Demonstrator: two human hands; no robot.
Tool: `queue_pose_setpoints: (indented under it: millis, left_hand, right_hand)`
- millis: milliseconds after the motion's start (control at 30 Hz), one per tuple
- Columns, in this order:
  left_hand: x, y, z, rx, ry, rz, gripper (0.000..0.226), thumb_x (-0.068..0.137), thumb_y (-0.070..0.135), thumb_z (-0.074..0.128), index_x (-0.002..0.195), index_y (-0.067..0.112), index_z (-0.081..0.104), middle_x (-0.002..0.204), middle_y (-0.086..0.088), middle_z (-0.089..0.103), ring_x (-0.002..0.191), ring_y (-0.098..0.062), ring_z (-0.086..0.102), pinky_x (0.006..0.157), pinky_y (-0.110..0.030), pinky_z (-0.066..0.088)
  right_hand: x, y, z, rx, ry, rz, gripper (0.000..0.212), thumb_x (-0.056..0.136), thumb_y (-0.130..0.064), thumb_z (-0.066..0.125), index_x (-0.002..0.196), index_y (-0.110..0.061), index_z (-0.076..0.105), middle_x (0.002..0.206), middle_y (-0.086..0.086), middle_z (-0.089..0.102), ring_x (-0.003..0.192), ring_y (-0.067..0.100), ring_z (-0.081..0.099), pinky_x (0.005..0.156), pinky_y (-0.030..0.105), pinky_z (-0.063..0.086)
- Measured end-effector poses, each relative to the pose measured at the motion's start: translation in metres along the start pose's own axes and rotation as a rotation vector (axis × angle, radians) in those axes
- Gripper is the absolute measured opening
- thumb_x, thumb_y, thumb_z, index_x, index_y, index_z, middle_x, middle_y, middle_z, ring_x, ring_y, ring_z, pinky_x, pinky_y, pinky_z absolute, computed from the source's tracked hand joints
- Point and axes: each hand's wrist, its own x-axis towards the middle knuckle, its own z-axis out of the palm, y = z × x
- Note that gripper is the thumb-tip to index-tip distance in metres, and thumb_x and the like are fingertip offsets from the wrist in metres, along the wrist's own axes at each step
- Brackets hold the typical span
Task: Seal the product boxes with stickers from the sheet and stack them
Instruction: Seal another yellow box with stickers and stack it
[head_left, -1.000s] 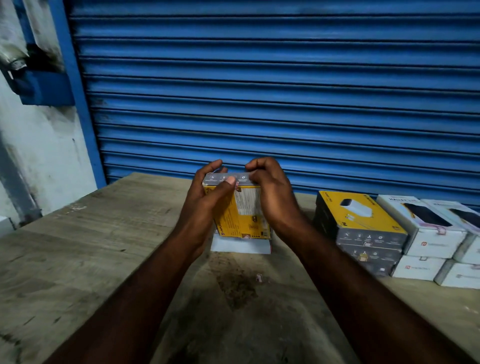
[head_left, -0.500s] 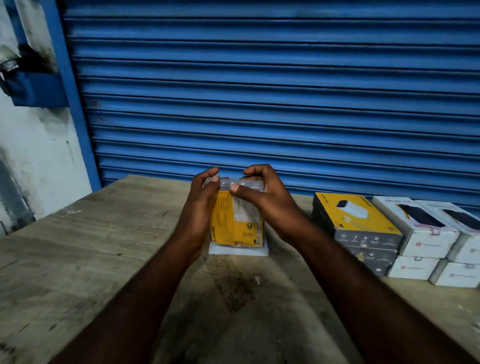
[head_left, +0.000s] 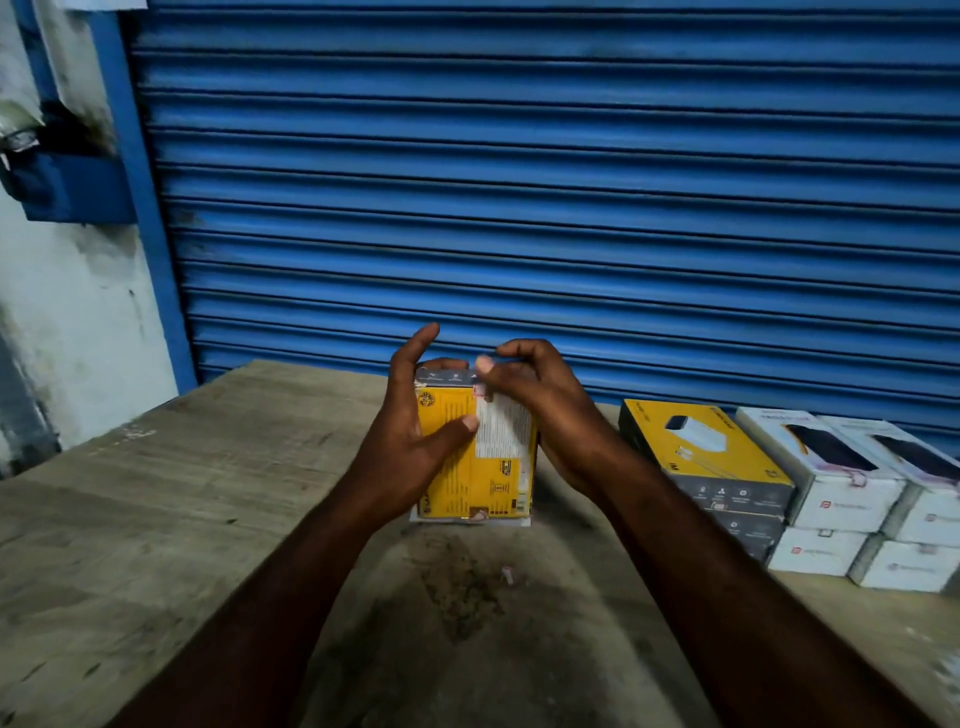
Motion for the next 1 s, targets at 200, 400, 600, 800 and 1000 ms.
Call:
queue_pose_setpoints:
  millis: [200, 400, 600, 800, 1000]
  left_hand:
    - [0.006, -0.004, -0.001, -0.375, 0.053, -0.130, 0.070, 0.078, 0.009, 0.055, 0.142, 0.032, 0.042, 0.130, -0.005, 0.063, 0.113, -0.022, 0.066, 0.089, -0.037, 0.057]
    - [0.006, 0.001, 0.003, -0.439, 0.162, -0.156, 0.056, 0.085, 0.030, 0.066, 0.139, 0.029, 0.050, 0.120, -0.004, 0.070, 0.105, -0.023, 0.070, 0.085, -0.039, 0.059]
    - [0.008, 0.001, 0.002, -0.360, 0.212, -0.104, 0.057, 0.088, -0.002, 0.068, 0.133, 0.029, 0.056, 0.100, 0.009, 0.073, 0.091, -0.010, 0.071, 0.074, -0.025, 0.056]
    - [0.008, 0.007, -0.001, -0.410, 0.220, -0.129, 0.056, 0.086, -0.010, 0.056, 0.130, 0.026, 0.057, 0.087, 0.010, 0.072, 0.081, -0.006, 0.069, 0.068, -0.022, 0.055]
    - [0.009, 0.012, 0.003, -0.633, 0.125, -0.167, 0.052, 0.090, -0.008, 0.044, 0.139, 0.011, 0.047, 0.101, -0.007, 0.065, 0.082, -0.011, 0.070, 0.068, -0.023, 0.057]
  right_hand:
    - [-0.001, -0.002, -0.006, -0.127, -0.096, -0.050, 0.055, 0.079, -0.024, 0.080, 0.125, -0.027, 0.049, 0.113, -0.003, 0.061, 0.099, 0.014, 0.068, 0.085, 0.034, 0.059]
    - [-0.003, -0.002, -0.005, -0.214, -0.160, -0.104, 0.065, 0.076, 0.001, 0.078, 0.121, -0.032, 0.045, 0.116, 0.001, 0.059, 0.099, 0.019, 0.068, 0.085, 0.045, 0.059]
    - [-0.005, -0.001, 0.001, -0.365, -0.153, -0.297, 0.070, 0.069, 0.003, 0.078, 0.126, -0.020, 0.045, 0.116, -0.001, 0.055, 0.105, 0.013, 0.061, 0.087, 0.036, 0.057]
    - [-0.004, -0.001, 0.001, -0.362, -0.188, -0.288, 0.065, 0.072, -0.001, 0.077, 0.126, -0.020, 0.047, 0.117, -0.002, 0.055, 0.111, 0.014, 0.058, 0.089, 0.032, 0.054]
    - [0.000, -0.002, -0.004, -0.216, -0.114, -0.180, 0.049, 0.076, -0.018, 0.083, 0.116, -0.026, 0.057, 0.115, -0.002, 0.062, 0.106, 0.016, 0.063, 0.091, 0.040, 0.056]
